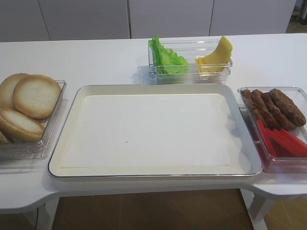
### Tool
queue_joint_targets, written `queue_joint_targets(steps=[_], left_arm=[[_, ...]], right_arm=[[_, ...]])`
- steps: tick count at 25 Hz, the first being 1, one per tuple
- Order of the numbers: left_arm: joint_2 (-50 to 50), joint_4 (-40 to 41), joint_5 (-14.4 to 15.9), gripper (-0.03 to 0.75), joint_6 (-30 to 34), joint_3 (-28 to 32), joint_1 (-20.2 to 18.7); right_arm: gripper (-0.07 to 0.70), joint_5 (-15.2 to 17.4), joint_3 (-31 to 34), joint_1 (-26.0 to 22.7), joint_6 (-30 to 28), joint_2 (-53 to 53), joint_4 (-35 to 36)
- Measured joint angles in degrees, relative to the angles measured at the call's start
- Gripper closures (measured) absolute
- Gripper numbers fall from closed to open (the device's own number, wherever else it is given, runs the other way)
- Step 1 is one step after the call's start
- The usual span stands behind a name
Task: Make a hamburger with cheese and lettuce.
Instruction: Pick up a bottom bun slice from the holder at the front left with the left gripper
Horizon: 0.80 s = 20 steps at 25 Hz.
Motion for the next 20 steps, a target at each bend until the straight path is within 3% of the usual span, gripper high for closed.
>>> queue_joint_targets(steps=[4, 9, 13, 20], left_arm=[[10.17, 0.0, 1.08, 0.339, -0.98, -9.52, 0.0], [20.08, -0.5, 4.73, 0.339, -1.46, -17.3, 1.48], [26.96, -2.41, 7.1, 0.339, -0.99, -19.82, 5.27], [34.48, -7.17, 10.43, 0.339, 10.61, -20.84, 9.26]], right_arm=[[0.351, 0.0, 0.0, 0.0, 0.0, 0.0, 0.0], [0.351, 0.0, 0.0, 0.0, 0.0, 0.0, 0.0], [0.351, 0.0, 0.0, 0.0, 0.0, 0.0, 0.0], [0.351, 0.0, 0.0, 0.0, 0.0, 0.0, 0.0]])
